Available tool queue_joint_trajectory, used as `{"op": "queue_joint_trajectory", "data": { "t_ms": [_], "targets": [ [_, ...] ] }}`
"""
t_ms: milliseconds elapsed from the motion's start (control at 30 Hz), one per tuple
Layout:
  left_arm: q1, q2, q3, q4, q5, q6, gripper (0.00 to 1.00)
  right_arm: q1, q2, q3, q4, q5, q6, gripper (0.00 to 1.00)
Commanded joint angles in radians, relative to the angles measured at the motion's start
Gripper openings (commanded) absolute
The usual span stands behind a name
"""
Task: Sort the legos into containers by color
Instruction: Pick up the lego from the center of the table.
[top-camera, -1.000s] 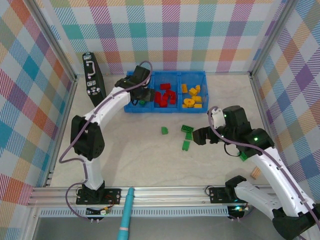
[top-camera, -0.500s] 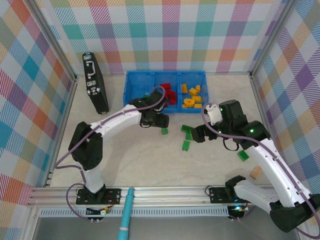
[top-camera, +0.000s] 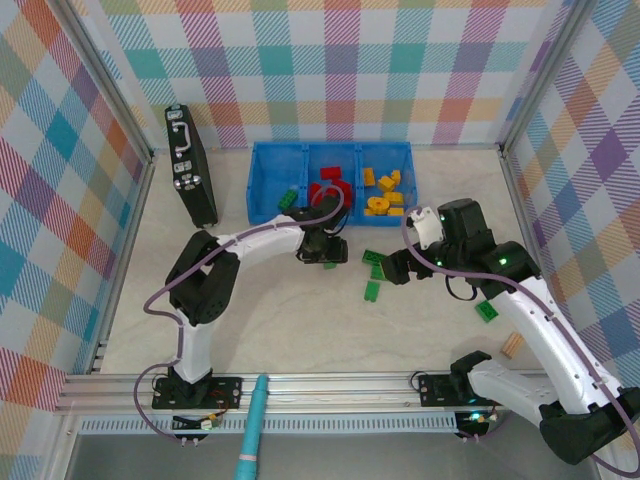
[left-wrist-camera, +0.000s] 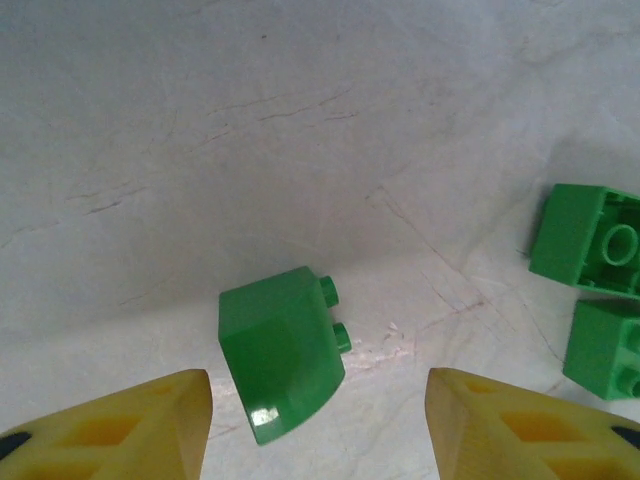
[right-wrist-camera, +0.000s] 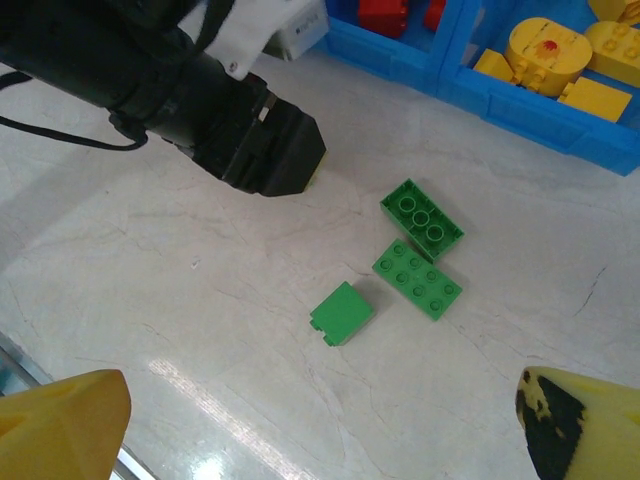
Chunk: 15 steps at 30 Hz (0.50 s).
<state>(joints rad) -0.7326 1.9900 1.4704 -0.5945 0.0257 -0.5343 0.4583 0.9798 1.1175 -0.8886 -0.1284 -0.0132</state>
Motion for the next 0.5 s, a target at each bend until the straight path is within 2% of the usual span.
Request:
{"op": "queue_joint_trajectory", "data": {
  "t_ms": [0,267,467],
  "targets": [
    [-0.008,0.031,0.023,0.002,-0.012,-0.019,0.57,0.005,-0.006,-0.025,0.031,-0.007,-0.014,0.99],
    [-0.008,0.08,0.042,-0.018,-0.032,-0.012,0.54,0.005,0.013,-0.041,0.052,-0.01,-0.02,0.99],
    [-0.008,0.113,0.053,-0.018,-0.037,-0.004,0.44,0.005,0.02,-0.046,0.057,-0.004,-0.023,0.99]
  ]
}}
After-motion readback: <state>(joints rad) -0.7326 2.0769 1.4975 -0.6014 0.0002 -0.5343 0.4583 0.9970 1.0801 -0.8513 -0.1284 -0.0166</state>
